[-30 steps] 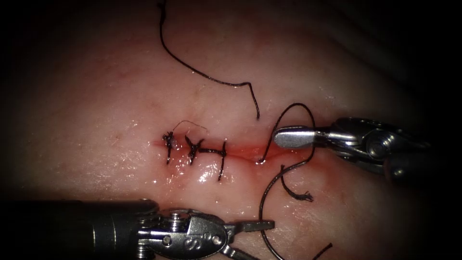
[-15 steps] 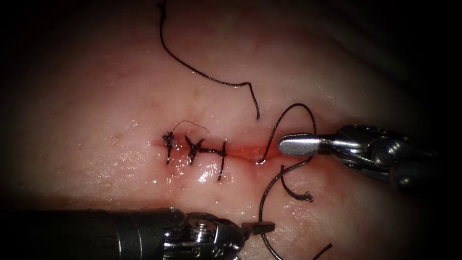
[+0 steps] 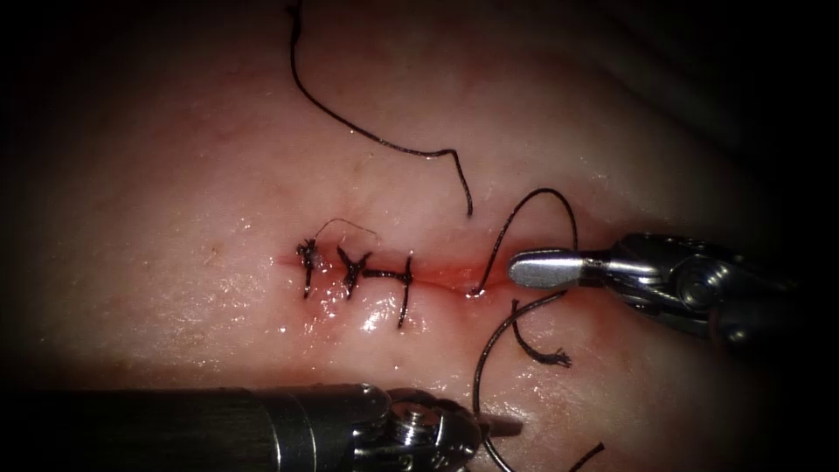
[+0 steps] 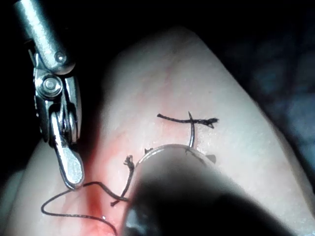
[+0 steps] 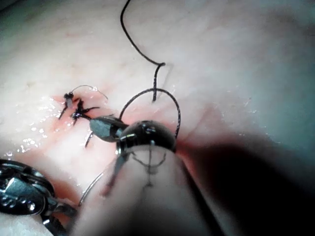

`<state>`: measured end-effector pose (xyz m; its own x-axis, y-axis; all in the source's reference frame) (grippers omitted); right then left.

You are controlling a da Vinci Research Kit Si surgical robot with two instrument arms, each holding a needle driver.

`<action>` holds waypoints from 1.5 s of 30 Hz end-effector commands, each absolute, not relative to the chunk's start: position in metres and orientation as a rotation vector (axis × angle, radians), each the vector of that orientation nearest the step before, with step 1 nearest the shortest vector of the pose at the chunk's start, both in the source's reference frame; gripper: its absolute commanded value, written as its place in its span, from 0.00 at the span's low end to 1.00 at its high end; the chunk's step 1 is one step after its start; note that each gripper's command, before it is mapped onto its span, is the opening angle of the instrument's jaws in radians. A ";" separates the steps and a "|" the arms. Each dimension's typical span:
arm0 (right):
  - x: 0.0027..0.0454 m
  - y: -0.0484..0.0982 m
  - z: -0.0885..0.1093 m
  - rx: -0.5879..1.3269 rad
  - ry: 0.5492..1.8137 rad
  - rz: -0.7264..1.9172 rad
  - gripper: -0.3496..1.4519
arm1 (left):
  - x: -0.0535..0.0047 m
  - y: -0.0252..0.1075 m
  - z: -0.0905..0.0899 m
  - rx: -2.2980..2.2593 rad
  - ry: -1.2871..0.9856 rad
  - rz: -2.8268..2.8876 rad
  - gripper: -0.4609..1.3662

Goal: Wound Closure
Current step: Use the left grasper to pickup the needle near the tip, then hand over the needle to the right needle driver

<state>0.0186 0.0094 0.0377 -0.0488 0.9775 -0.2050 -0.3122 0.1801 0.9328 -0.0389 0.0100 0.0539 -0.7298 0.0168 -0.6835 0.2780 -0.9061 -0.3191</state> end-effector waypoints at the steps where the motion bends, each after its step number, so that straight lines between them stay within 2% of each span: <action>1: 0.0185 0.009 0.038 0.796 1.119 1.251 0.00 | -0.0388 0.010 0.054 1.075 0.624 -2.714 0.06; 8: 0.0179 0.009 0.038 0.785 1.115 1.254 0.00 | -0.0389 0.011 0.054 1.074 0.632 -2.704 0.06; 26: 0.0176 0.009 0.039 0.775 1.116 1.254 0.00 | -0.0379 0.013 0.052 1.221 0.394 -2.619 0.06; 45: 0.0169 0.008 0.040 0.760 1.138 1.245 0.00 | -0.0328 0.017 0.051 1.837 0.202 -2.433 0.06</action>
